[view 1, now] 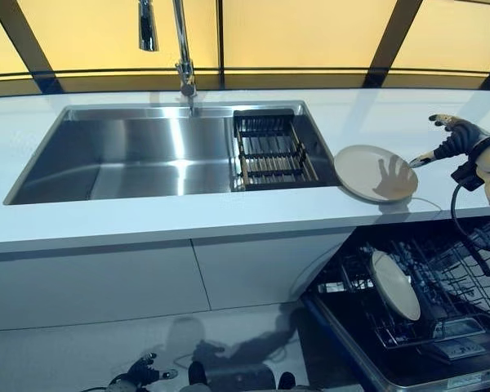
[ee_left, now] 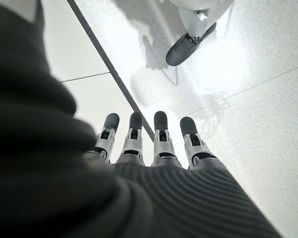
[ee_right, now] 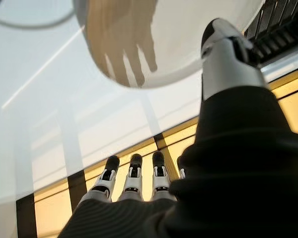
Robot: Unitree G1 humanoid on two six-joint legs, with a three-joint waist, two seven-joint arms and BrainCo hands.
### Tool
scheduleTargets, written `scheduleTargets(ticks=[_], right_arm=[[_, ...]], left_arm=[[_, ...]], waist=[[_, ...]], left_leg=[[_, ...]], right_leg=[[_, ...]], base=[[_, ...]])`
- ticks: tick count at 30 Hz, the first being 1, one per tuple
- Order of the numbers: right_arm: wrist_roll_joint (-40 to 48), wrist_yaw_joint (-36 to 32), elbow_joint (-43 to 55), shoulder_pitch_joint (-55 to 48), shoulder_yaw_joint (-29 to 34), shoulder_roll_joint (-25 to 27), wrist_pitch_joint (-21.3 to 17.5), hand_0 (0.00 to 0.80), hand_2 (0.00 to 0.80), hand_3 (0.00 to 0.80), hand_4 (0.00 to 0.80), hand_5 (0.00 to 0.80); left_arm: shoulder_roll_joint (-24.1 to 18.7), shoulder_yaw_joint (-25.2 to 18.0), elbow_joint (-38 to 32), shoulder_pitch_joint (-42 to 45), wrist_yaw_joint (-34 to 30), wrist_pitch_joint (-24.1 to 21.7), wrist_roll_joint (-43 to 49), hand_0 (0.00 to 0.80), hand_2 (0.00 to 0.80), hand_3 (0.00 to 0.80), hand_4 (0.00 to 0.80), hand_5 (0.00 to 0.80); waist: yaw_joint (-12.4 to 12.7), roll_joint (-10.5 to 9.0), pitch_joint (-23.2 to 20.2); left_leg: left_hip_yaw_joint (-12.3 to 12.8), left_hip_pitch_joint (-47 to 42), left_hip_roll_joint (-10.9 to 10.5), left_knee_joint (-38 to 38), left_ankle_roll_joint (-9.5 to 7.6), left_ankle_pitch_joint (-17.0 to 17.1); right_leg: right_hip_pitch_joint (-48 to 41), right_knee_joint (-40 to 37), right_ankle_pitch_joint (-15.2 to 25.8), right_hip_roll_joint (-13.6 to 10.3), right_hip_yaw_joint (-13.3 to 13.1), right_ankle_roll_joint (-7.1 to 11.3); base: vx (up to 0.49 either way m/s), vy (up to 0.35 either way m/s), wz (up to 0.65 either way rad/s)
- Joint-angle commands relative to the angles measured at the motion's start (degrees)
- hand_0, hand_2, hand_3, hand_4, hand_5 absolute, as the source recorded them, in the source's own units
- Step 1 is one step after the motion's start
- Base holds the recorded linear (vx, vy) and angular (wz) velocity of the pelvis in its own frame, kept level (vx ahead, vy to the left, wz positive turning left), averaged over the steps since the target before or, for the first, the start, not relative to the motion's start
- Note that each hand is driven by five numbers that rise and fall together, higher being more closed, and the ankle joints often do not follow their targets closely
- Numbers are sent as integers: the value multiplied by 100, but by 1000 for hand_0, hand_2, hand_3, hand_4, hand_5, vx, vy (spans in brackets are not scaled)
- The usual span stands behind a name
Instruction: Take plates into dishwasher
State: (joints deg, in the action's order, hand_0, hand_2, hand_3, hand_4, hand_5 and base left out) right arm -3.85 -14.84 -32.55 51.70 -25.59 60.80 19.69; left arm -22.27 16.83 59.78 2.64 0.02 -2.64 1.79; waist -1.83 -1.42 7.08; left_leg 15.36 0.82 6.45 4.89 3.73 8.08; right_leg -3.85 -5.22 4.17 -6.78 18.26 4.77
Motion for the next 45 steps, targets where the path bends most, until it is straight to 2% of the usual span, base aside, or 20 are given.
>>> scheduleTargets(ticks=[1,8,22,32,45], right_arm=[[-32,-100,-19,815,-261,101,27,0,0,0,0,0],[212,-446,181,529,-135,-55,31,0,0,0,0,0],[388,-602,714,147,100,-198,47,0,0,0,0,0],[308,-754,1001,-140,270,-272,217,0,0,0,0,0],[323,-877,1005,-293,356,-592,213,0,0,0,0,0]], left_arm=[[-146,229,-74,-489,104,-157,166,0,0,0,0,0],[-129,151,-6,-474,96,-165,207,0,0,0,0,0],[-69,13,141,-419,107,-203,294,0,0,0,0,0],[25,-4,232,-498,116,-129,317,0,0,0,0,0],[19,-19,419,-674,163,29,374,0,0,0,0,0]], waist=[[281,-253,202],[280,-289,200],[233,-359,96],[148,-426,-97],[120,-485,-197]], left_leg=[[107,-532,-177,11,-8,-639],[102,-529,-176,11,3,-625],[131,-595,-178,11,5,-634],[207,-720,-235,11,-51,-703],[318,-788,-276,11,-130,-762]], right_leg=[[42,163,-241,98,-61,7],[5,124,-225,107,-38,5],[-77,92,-223,130,-66,16],[-127,98,-157,67,-140,103],[-68,197,-87,-35,-163,209]], base=[[0,0,0],[0,0,1],[-1,1,2],[-11,50,-1],[-17,36,-3]])
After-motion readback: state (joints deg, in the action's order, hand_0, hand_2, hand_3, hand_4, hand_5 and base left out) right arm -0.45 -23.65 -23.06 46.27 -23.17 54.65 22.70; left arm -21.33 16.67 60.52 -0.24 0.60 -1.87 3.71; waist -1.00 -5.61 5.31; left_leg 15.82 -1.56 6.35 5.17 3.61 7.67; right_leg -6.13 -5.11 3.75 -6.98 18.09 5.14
